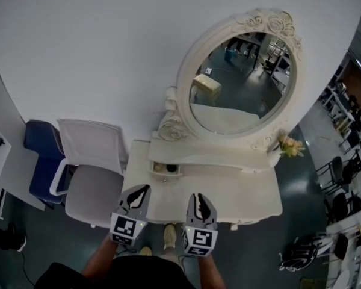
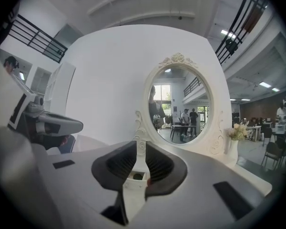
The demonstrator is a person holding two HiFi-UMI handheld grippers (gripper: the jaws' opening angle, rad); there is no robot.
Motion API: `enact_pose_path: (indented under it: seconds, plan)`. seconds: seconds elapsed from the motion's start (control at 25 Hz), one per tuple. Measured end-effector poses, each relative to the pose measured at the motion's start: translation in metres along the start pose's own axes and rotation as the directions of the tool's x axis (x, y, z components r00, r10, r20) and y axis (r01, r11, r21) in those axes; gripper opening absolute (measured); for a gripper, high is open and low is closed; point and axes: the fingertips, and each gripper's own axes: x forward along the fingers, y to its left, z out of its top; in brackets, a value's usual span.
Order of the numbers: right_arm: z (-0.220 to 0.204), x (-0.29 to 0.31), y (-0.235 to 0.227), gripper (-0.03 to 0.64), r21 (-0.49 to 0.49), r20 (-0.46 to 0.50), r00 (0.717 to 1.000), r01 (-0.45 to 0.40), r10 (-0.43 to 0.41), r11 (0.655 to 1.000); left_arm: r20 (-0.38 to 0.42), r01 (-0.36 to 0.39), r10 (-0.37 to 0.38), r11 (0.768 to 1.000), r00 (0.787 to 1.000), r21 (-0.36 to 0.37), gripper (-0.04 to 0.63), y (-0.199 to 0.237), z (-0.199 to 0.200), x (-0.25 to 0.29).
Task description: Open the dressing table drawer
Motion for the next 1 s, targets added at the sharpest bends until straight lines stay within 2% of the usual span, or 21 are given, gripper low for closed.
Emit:
enact_pose_path:
  seconds: [0.4,1.0]
  plan:
    - [0.001,-0.013,0.004,0.000,-0.004,0.018,1.000,0.020,-0.020,1.000,0.005,0.013,-0.013,1.000,1.000,0.006,0.003,-0.005,0.002,-0.006]
    - [-0.005,-0.006,0.007,-0.005,-0.020,-0.025,1.000,0.009,-0.010,1.000,0.006,0.010,-0.010,1.000,1.000,0.001,0.003,-0.002,0.002,-0.002]
